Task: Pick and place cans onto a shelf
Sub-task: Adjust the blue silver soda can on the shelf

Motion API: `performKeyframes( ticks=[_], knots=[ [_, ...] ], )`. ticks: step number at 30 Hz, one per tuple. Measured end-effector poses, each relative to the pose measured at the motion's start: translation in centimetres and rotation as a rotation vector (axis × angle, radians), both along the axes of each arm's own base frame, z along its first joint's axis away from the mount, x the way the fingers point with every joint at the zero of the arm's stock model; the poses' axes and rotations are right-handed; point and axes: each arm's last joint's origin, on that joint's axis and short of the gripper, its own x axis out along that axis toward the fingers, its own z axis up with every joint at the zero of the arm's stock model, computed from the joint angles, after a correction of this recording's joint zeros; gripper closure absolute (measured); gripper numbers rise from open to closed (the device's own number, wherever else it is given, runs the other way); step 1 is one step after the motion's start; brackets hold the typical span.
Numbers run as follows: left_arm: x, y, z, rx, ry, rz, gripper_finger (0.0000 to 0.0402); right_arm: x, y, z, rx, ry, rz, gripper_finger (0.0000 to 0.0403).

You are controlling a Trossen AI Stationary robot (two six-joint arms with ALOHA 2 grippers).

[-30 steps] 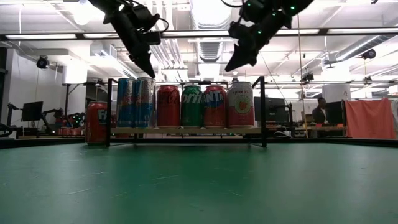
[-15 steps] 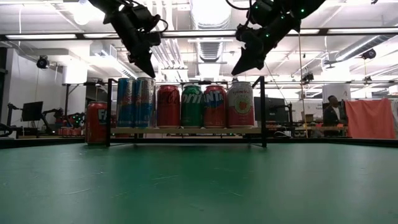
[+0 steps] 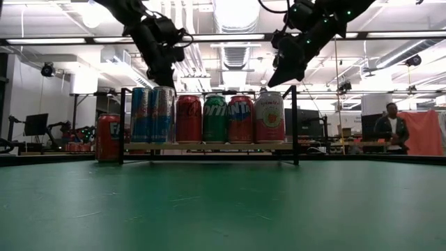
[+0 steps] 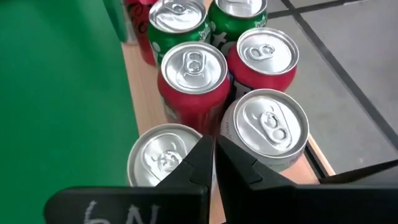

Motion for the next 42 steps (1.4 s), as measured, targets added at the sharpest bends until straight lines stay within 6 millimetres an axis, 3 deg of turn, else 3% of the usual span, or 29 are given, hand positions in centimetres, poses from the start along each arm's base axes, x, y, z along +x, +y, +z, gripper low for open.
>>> performKeyframes(
  ticks=[21,31,42],
  knots=[
    [0.4,0.1,-0.2,-0.026,-0.039,-0.047,0.0402,-0.6,0.4,0.5,-0.017,-0.057,-0.018,0.0394],
    [-0.6,-0.2,0.3,0.049,0.106,0.023,0.0402,-0.7,0.4,0.5,-0.016,-0.057,-0.023,0.0394],
    [-0.2,-0.1,-0.2,0.016,0.090,-0.026,0.0402,-1.2,-0.6,0.6,-0.031,-0.064,-0.067,0.0394]
  ],
)
